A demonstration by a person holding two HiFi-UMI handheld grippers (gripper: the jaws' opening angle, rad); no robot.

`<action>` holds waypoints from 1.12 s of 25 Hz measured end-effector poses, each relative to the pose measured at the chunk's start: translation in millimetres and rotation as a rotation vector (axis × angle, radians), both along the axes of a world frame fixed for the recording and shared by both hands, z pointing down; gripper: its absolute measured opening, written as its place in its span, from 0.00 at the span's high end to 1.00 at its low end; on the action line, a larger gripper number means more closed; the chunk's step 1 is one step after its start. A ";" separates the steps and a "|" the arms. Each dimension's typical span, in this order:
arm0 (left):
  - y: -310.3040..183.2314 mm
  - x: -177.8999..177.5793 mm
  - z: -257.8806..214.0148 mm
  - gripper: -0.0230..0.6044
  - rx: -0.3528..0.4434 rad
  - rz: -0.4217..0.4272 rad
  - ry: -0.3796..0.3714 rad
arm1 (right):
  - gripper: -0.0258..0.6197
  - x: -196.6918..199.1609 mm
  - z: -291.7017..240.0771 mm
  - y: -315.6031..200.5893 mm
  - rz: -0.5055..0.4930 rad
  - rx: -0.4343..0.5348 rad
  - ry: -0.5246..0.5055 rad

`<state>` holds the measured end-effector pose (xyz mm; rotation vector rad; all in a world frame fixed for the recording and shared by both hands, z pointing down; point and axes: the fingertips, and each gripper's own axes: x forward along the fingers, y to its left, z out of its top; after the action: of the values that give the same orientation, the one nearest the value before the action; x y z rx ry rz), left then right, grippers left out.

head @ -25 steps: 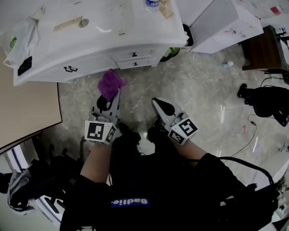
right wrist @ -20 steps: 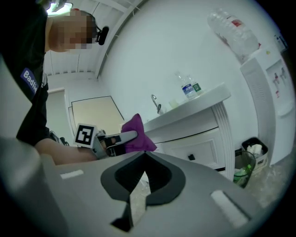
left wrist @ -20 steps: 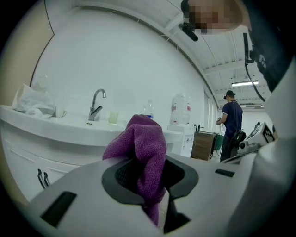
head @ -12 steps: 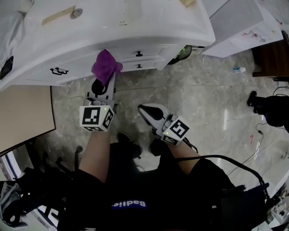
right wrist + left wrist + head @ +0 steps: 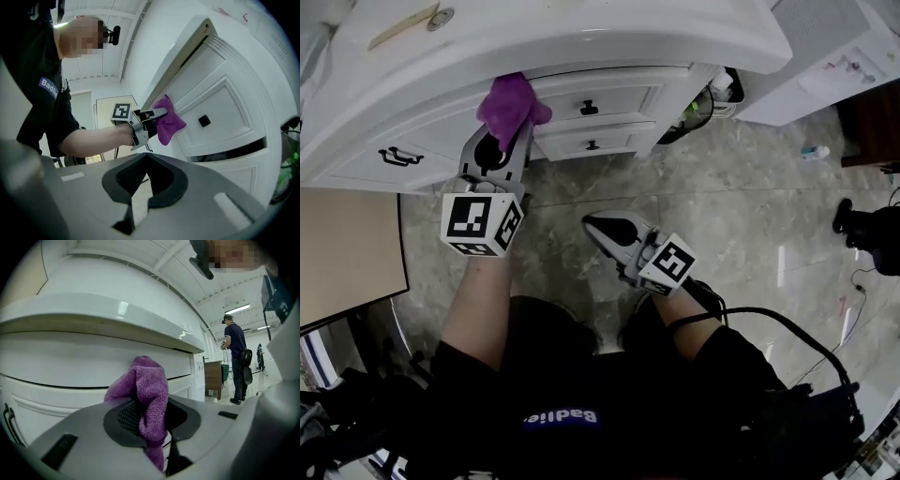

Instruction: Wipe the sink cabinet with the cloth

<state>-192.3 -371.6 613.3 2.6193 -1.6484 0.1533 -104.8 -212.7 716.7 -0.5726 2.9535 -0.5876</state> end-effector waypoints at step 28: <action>-32.8 183.5 7.5 0.82 0.031 0.289 0.008 | 0.97 147.7 -49.8 -41.4 0.264 0.058 -0.223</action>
<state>-8.8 -404.4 620.8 2.8638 -1.2700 0.1276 42.9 -254.1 666.9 -0.8156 2.6213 -0.5006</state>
